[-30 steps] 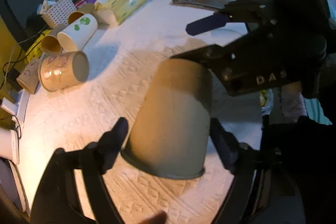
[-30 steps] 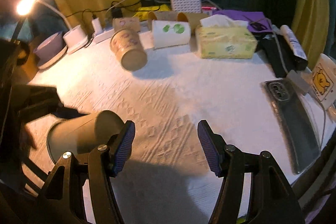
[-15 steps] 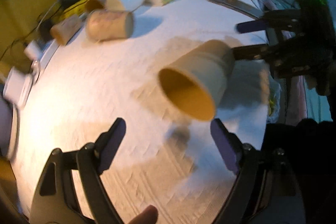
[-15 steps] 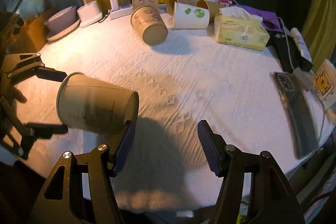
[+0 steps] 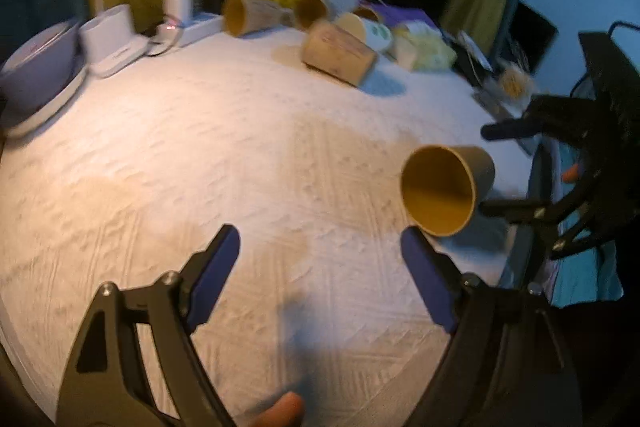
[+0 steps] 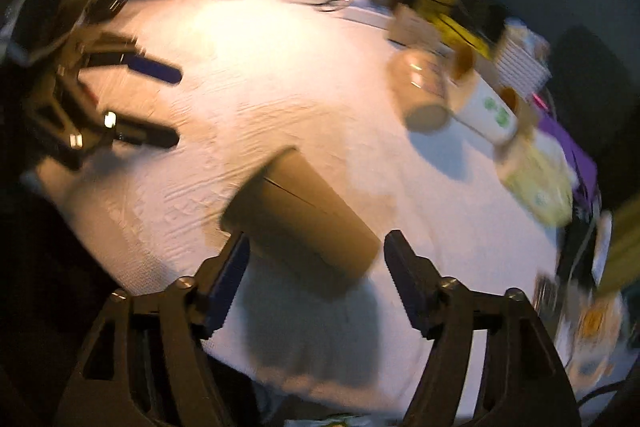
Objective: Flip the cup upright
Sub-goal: 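Turn the held kraft cup rim-up with the right gripper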
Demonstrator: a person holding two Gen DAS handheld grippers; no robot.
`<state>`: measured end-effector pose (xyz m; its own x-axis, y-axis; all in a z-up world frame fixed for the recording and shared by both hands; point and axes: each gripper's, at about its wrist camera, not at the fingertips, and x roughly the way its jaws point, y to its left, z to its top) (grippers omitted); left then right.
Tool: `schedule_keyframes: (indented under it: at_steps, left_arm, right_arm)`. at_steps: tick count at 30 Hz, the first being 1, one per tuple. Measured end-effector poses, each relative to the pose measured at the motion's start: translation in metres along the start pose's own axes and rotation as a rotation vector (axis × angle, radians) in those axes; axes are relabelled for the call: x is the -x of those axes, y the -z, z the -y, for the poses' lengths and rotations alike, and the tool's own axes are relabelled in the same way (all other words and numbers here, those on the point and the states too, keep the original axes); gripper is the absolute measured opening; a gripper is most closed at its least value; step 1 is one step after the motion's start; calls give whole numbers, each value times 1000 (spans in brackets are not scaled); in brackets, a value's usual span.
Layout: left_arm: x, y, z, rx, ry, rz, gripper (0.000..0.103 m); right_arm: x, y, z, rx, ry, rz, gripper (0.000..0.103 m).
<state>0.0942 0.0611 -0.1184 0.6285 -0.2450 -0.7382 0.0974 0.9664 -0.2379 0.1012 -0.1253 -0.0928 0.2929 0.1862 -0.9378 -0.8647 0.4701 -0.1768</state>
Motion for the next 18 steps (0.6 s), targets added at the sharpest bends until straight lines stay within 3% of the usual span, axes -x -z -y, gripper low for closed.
schedule_keyframes:
  at_steps: [10,18]
  left_arm:
    - [13,17,-19,120,44,61,84]
    - [8,13,-30,140,46,67,84]
  right_arm:
    - [-37,-38,-16,248,17,-154,73]
    - [-63,-53,-8,310,32,-268,73]
